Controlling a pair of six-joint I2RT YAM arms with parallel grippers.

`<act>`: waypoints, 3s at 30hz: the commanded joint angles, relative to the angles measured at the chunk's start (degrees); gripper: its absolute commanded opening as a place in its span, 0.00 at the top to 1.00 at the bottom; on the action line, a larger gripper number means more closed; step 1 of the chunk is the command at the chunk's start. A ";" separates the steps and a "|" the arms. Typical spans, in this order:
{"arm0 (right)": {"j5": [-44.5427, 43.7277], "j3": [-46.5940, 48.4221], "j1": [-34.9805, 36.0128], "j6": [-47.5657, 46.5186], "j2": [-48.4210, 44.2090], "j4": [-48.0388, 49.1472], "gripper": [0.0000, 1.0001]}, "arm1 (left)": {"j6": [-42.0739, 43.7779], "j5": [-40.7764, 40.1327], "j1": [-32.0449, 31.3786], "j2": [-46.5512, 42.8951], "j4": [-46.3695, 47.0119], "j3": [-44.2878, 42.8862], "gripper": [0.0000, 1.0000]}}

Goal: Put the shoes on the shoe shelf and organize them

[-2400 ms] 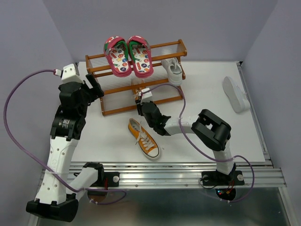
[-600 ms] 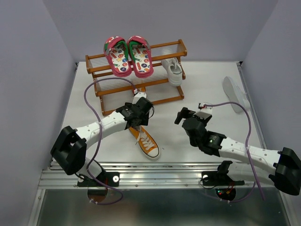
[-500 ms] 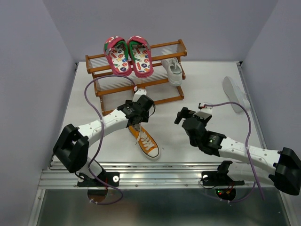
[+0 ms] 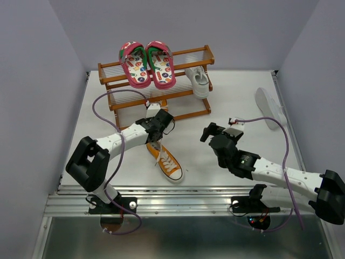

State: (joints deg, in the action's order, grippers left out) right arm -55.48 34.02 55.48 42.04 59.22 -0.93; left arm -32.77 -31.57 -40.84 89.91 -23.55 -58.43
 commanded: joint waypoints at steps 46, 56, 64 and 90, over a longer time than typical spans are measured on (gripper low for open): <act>27.45 15.80 10.53 -25.52 34.64 -4.69 0.00 | -1.24 5.29 7.70 -15.46 -16.00 2.10 1.00; 22.09 20.56 -0.81 -18.32 34.73 -6.01 0.00 | 1.39 8.28 7.97 -16.34 -14.95 1.75 1.00; 23.23 21.54 -3.36 -17.27 33.16 -6.01 0.00 | 4.48 13.47 4.39 -16.78 -14.77 1.83 0.20; 12.68 3.77 -3.98 -2.84 8.19 -7.95 0.00 | 11.95 19.97 -7.41 -2.72 -9.50 1.39 0.43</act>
State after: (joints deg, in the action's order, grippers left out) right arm -38.30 36.91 51.77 38.22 67.90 -8.78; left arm -21.52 -11.97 -47.75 87.15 -33.87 -56.18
